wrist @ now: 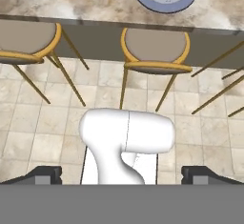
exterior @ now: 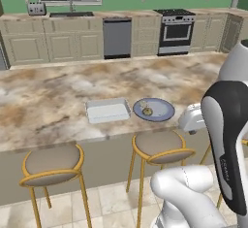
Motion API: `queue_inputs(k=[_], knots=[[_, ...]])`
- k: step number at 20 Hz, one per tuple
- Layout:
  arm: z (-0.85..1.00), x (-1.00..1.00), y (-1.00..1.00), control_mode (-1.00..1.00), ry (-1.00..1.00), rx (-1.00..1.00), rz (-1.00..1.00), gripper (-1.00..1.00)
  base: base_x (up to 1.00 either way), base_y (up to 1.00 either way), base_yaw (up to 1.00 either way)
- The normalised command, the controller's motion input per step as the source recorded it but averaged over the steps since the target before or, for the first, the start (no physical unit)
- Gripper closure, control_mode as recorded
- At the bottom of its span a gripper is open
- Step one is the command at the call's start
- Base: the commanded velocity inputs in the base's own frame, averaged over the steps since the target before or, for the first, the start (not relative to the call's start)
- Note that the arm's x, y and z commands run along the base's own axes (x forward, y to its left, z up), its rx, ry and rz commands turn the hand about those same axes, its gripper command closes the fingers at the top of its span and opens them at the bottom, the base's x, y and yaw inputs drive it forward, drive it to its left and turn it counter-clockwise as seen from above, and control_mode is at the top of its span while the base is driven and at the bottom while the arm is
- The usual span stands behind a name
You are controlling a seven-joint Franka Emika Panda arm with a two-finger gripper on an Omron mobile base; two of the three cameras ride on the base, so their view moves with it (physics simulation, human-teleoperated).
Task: Place two dumplings into each of the tupperware containers and then place the containers in the fridge.
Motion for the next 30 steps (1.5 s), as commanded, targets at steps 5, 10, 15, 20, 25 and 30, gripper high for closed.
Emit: queue_inputs(k=[5, 10, 15, 20, 25, 30], knots=[[0.00, 0.00, 0.00, 1.00, 0.00, 0.00, 0.00, -1.00, 0.65, -0.18, 0.00], [0.00, 0.00, 0.00, 1.00, 0.00, 0.00, 0.00, -1.00, 0.71, -0.09, 0.00], [0.00, 0.00, 0.00, 1.00, 0.00, 0.00, 0.00, -1.00, 0.70, -0.06, 0.00], [0.00, 0.68, -0.14, -1.00, 0.04, 0.06, 0.00, -1.00, 0.14, -0.01, 0.00], [-0.08, 1.00, -0.32, -1.00, 0.05, 0.10, 0.00, -1.00, 0.00, 0.00, 0.00], [-0.54, 0.96, -0.26, -1.00, 0.02, 0.04, 0.01, -1.00, 0.00, 0.00, 0.00]])
